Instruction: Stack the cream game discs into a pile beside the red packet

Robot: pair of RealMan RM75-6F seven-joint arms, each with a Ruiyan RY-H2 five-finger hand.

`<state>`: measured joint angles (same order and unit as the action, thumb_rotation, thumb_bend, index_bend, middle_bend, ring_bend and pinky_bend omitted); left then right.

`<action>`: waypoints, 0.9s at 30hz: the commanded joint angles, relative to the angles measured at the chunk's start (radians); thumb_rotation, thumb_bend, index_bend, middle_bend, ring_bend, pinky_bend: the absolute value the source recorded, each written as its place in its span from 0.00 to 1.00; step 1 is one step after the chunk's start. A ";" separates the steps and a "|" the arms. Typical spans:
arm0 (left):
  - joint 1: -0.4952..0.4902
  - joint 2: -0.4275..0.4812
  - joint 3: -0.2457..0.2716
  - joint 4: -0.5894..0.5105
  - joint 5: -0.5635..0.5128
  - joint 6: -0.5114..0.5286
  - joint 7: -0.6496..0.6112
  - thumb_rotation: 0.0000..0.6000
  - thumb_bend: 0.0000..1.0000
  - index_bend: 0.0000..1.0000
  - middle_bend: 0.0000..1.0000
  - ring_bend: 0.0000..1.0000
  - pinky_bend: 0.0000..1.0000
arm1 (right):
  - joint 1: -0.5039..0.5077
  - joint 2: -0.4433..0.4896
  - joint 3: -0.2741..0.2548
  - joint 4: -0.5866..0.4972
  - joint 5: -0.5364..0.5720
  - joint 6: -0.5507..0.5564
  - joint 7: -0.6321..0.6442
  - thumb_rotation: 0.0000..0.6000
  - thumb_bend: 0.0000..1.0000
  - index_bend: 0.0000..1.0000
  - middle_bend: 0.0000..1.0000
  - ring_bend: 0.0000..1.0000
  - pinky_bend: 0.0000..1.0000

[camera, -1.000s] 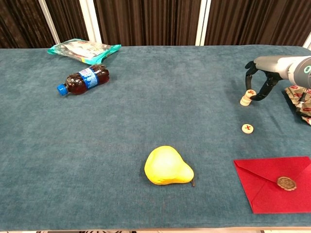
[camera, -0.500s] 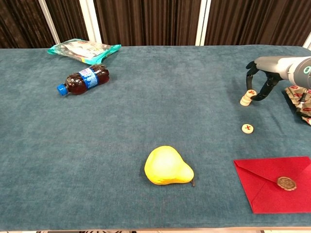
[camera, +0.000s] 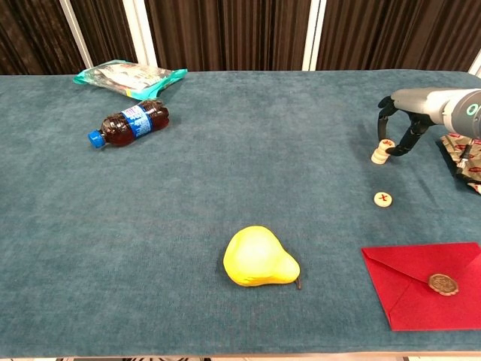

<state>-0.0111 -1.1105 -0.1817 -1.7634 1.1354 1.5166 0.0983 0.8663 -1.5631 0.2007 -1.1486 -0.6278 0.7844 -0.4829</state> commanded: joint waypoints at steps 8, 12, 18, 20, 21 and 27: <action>0.001 0.000 -0.001 0.001 -0.003 0.000 -0.001 1.00 0.63 0.05 0.00 0.00 0.00 | -0.007 0.029 0.008 -0.048 -0.016 0.024 0.009 1.00 0.41 0.40 0.00 0.00 0.00; 0.001 0.000 -0.001 0.000 -0.003 0.001 -0.001 1.00 0.63 0.05 0.00 0.00 0.00 | -0.024 0.070 0.014 -0.130 -0.058 0.062 0.027 1.00 0.41 0.37 0.00 0.00 0.00; 0.001 0.001 -0.003 -0.002 -0.005 0.001 -0.004 1.00 0.63 0.05 0.00 0.00 0.00 | -0.094 0.147 -0.028 -0.311 -0.205 0.174 0.060 1.00 0.41 0.34 0.00 0.00 0.00; 0.001 0.001 -0.003 -0.002 -0.005 0.000 -0.004 1.00 0.63 0.05 0.00 0.00 0.00 | -0.130 0.165 -0.060 -0.362 -0.274 0.219 0.073 1.00 0.41 0.33 0.00 0.00 0.00; 0.001 0.001 -0.003 -0.002 -0.005 0.000 -0.004 1.00 0.63 0.05 0.00 0.00 0.00 | -0.141 0.169 -0.071 -0.374 -0.295 0.232 0.080 1.00 0.41 0.33 0.00 0.00 0.00; 0.002 0.002 -0.002 -0.003 -0.003 0.003 -0.005 1.00 0.63 0.05 0.00 0.00 0.00 | -0.223 0.190 -0.153 -0.424 -0.440 0.284 0.154 1.00 0.41 0.33 0.00 0.00 0.00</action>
<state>-0.0088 -1.1088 -0.1840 -1.7667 1.1324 1.5195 0.0936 0.6768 -1.3875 0.0820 -1.5522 -1.0234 1.0416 -0.3604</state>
